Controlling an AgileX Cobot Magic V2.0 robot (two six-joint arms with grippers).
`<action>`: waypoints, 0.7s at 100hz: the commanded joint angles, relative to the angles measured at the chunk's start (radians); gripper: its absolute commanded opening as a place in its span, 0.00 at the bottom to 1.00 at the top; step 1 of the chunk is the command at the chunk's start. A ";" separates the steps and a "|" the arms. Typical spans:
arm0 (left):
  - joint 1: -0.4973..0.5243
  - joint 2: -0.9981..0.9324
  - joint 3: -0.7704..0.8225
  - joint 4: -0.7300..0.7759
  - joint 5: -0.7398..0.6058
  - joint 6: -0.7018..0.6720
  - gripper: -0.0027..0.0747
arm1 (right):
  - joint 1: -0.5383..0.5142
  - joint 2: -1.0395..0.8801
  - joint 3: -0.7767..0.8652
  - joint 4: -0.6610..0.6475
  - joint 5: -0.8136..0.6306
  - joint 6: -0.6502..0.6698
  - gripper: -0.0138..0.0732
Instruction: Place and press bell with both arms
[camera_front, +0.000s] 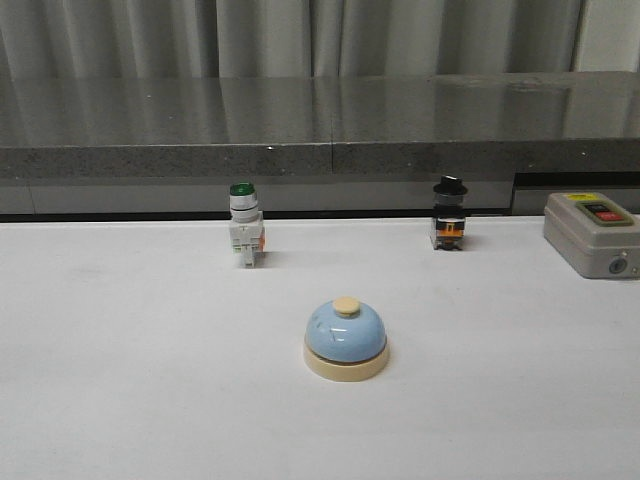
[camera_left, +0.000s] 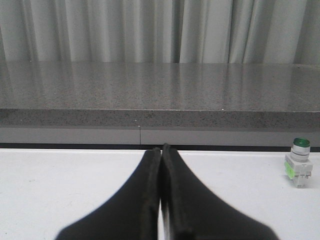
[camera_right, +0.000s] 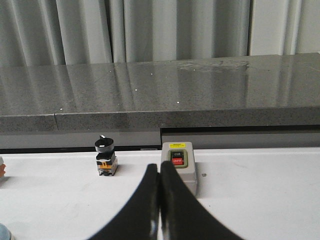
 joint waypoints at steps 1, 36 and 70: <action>0.001 -0.032 0.057 -0.003 -0.082 -0.010 0.01 | -0.003 0.052 -0.109 -0.010 0.016 -0.003 0.09; 0.001 -0.032 0.057 -0.003 -0.082 -0.010 0.01 | -0.003 0.487 -0.488 0.037 0.376 -0.003 0.09; 0.001 -0.032 0.057 -0.003 -0.082 -0.010 0.01 | -0.003 0.865 -0.720 0.052 0.494 -0.003 0.09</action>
